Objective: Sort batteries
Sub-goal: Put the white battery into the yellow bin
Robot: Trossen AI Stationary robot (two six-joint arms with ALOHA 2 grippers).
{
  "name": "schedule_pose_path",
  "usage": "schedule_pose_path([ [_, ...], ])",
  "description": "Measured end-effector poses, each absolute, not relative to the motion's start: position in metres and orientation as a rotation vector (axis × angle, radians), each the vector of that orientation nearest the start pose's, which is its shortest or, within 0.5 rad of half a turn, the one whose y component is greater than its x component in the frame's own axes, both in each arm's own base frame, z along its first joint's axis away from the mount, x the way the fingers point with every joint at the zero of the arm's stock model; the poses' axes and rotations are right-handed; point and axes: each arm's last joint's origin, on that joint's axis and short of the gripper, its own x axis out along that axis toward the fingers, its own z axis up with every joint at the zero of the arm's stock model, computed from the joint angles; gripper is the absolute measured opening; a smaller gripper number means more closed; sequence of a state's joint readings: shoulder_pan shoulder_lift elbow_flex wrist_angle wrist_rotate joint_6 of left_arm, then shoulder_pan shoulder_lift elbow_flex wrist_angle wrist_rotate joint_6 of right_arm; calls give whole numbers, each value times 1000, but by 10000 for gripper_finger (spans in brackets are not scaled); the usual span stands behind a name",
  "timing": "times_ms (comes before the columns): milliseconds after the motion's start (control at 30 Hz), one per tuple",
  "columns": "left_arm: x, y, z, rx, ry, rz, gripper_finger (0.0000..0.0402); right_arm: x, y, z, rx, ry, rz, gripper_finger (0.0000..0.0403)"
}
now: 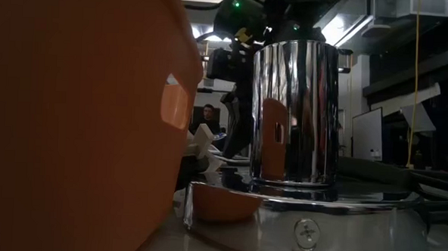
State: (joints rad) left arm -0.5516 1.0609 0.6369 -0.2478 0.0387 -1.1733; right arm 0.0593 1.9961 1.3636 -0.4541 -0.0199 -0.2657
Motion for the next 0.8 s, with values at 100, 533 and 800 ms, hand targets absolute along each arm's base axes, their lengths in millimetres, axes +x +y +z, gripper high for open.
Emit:
schedule_pose_path([
  [100, 175, -120, 233, -1048, 923, -118, 29, 406, 25, 162, -260, 1071, 215, 5],
  [533, 146, -159, 243, -1583, 1193, -81, 28, 406, 25, 161, -231, 1077, 197, 5],
  [800, 127, -182, 229, -1659, 1398, 87, 26, 406, 24, 161, -235, 1077, 199, 5],
])
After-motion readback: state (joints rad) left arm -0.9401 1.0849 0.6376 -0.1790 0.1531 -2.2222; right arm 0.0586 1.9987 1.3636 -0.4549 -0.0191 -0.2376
